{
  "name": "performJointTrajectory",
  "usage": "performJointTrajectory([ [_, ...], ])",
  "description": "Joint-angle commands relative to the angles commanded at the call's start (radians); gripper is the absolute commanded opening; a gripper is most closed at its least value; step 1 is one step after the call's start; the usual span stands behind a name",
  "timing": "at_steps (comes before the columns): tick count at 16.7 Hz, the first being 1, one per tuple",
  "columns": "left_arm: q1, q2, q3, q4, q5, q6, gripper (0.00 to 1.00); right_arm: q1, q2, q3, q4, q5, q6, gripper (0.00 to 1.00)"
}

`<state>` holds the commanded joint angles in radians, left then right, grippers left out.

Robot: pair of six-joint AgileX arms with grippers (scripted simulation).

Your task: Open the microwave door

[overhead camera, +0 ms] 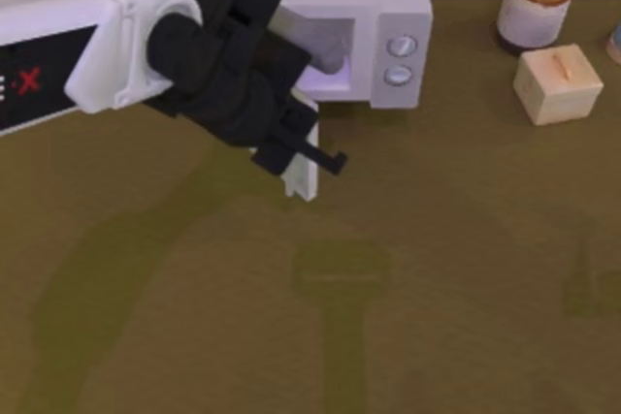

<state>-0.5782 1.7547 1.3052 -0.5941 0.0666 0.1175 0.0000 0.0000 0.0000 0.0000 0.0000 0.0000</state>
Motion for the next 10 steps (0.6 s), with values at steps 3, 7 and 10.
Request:
performJointTrajectory([
  [3,0.000,0.000,0.000,0.000,0.000,0.000,0.00,0.000,0.000,0.000,0.000,0.000,0.000,1.00],
  [7,0.000,0.000,0.000,0.000,0.000,0.000,0.00,0.000,0.000,0.000,0.000,0.000,0.000,1.00],
  [10,-0.004,0.001,-0.004,0.000,0.007,-0.001,0.00,0.000,0.000,0.000,0.000,0.000,0.000,1.00],
])
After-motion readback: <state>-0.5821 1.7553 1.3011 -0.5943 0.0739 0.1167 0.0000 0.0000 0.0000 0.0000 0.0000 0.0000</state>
